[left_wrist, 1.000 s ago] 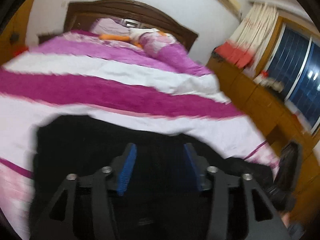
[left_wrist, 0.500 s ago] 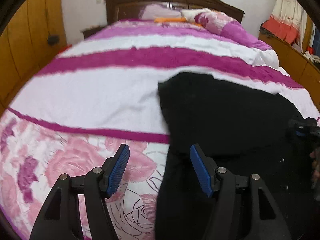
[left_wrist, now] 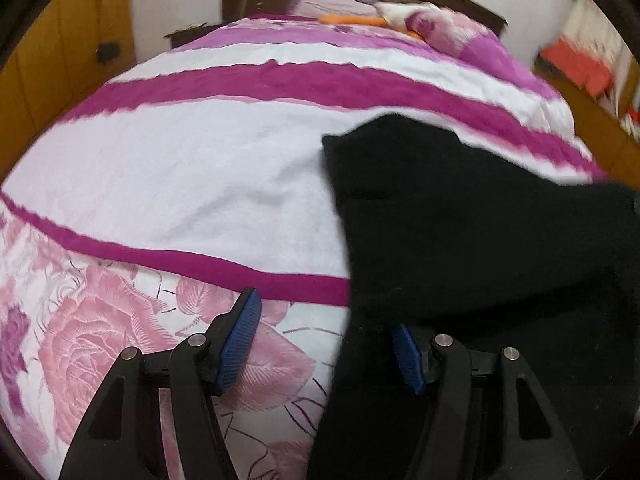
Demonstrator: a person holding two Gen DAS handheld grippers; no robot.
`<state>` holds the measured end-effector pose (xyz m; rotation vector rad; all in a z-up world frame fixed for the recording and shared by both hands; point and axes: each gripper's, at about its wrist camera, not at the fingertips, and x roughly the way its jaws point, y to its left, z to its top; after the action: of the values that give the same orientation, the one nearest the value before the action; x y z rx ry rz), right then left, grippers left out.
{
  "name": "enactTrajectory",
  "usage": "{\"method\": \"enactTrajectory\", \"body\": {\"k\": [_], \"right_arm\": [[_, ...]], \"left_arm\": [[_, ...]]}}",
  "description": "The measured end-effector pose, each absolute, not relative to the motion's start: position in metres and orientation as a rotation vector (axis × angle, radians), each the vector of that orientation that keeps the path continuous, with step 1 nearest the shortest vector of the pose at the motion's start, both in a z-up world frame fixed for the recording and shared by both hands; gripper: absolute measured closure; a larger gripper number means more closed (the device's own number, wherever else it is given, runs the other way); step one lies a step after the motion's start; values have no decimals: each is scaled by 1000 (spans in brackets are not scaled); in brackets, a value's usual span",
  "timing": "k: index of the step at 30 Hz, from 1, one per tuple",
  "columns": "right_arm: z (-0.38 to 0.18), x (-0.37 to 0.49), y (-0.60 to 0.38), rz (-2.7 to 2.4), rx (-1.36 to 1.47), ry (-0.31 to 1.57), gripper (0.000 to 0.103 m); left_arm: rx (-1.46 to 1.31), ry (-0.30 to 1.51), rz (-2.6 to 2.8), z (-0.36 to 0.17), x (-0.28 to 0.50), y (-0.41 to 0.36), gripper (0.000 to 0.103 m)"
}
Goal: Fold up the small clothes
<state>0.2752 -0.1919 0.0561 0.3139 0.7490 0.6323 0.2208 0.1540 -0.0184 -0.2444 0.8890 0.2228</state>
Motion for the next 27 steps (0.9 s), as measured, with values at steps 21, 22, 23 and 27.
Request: {"method": "enactTrajectory", "body": {"k": [21, 22, 23, 27], "right_arm": [[5, 272, -176, 497, 98, 979, 83], [5, 271, -172, 494, 79, 975, 82], [6, 269, -169, 493, 62, 972, 77], [6, 265, -165, 503, 60, 966, 62]], "left_arm": [[-305, 795, 315, -5, 206, 160, 55], [-282, 797, 304, -6, 209, 154, 55], [-242, 800, 297, -6, 214, 146, 55], [-145, 803, 358, -10, 231, 132, 55]]}}
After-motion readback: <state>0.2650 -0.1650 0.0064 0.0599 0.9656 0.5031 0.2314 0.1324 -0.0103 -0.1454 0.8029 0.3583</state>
